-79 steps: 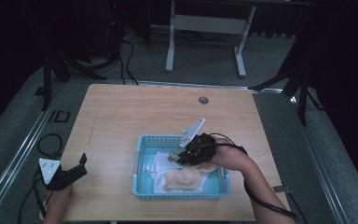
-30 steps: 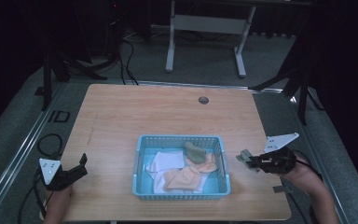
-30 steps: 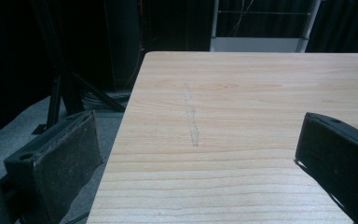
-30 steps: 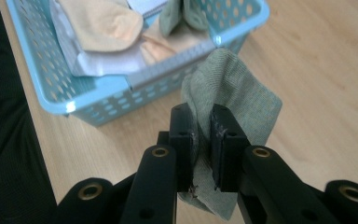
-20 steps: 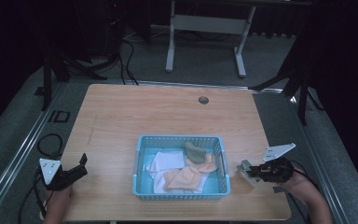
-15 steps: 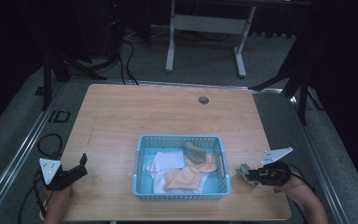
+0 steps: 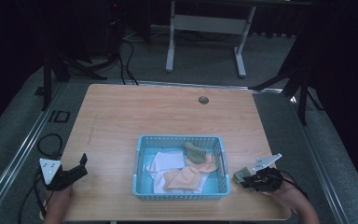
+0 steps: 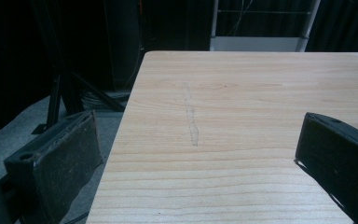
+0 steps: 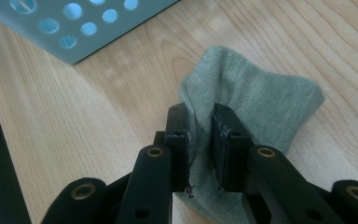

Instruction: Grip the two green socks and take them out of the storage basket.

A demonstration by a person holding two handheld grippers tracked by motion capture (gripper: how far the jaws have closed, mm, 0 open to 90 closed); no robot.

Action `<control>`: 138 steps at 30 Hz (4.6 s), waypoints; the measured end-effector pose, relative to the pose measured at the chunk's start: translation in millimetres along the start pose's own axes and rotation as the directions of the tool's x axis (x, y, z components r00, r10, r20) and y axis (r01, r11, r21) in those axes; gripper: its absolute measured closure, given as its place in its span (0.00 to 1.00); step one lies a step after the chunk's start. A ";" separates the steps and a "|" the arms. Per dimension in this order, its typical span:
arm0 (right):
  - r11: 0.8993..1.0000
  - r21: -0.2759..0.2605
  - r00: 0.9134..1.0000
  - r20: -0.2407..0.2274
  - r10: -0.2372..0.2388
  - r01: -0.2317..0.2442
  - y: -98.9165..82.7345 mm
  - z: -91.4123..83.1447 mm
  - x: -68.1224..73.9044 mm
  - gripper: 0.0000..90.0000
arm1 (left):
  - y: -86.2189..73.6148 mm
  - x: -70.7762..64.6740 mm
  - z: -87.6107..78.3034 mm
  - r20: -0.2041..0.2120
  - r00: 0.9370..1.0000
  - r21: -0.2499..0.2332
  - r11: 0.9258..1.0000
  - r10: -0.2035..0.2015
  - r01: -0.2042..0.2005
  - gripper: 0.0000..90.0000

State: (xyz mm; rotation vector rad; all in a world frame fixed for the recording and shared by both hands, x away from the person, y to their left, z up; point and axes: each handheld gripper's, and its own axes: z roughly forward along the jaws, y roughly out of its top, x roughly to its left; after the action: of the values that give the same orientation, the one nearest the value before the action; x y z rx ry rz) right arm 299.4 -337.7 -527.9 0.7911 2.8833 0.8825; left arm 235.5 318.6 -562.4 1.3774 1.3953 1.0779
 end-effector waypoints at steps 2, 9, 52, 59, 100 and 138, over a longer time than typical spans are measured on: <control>1.000 -0.003 1.000 -0.005 -0.005 0.005 1.8 -2.8 1.1 0.78 | 0.0 0.0 0.0 0.000 1.000 0.001 1.000 0.001 -0.001 0.01; 0.999 -0.043 1.000 0.013 -0.013 0.014 16.1 -25.5 2.6 0.60 | 0.1 0.0 0.1 0.000 1.000 0.003 1.000 0.002 -0.002 0.01; 0.974 0.027 0.973 -0.061 -0.222 0.224 184.8 10.9 11.5 0.56 | 0.0 0.7 0.0 0.010 1.000 0.001 1.000 -0.006 0.006 0.01; 0.975 0.051 0.975 -0.066 -0.214 0.218 191.7 25.8 8.9 0.56 | 0.0 0.9 0.0 0.012 1.000 0.001 1.000 -0.007 0.007 0.01; 0.947 0.102 0.952 -0.027 -0.304 0.305 224.3 14.6 33.8 0.94 | 0.3 0.7 0.5 0.010 1.000 0.008 1.000 -0.003 0.003 0.01; 0.999 0.028 0.978 0.209 -0.025 0.019 112.7 -60.2 -45.9 0.94 | 0.2 0.2 0.3 0.011 1.000 0.008 1.000 0.004 -0.004 0.01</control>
State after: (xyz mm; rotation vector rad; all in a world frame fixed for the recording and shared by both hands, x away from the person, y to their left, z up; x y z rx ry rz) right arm 381.6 -310.7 -423.3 0.8000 2.7193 0.7131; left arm 235.7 318.8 -562.3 1.3904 1.3913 1.0673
